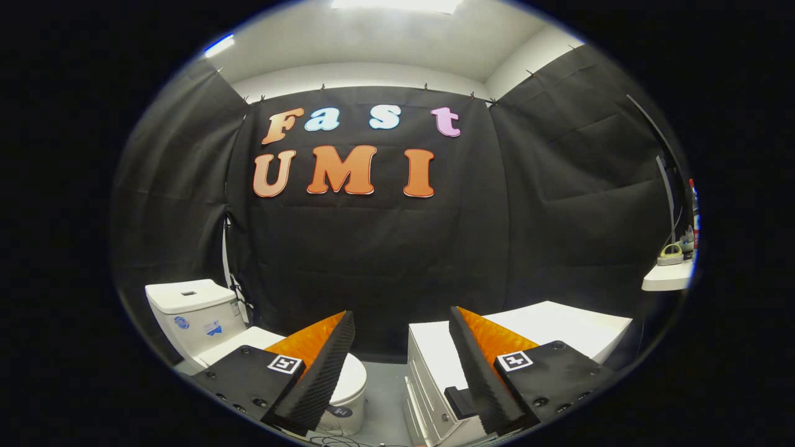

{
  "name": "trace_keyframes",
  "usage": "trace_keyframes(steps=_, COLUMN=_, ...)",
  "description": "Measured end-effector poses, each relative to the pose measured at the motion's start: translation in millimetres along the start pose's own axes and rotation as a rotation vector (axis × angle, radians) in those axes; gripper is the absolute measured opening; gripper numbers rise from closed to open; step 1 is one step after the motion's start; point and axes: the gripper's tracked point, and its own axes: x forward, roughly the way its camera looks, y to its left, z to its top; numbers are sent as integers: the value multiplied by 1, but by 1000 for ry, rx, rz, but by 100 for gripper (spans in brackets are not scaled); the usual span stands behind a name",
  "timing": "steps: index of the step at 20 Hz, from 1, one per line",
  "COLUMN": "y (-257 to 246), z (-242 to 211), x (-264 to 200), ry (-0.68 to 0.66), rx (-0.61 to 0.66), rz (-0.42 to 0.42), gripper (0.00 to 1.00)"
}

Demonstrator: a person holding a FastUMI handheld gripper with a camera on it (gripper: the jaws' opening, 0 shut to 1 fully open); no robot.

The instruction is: Open the toilet lid.

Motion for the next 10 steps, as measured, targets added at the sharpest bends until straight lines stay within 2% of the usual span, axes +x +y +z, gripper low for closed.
trace_keyframes(steps=10, y=11, z=0, x=-2, ry=0, rx=16, rz=26, gripper=98)
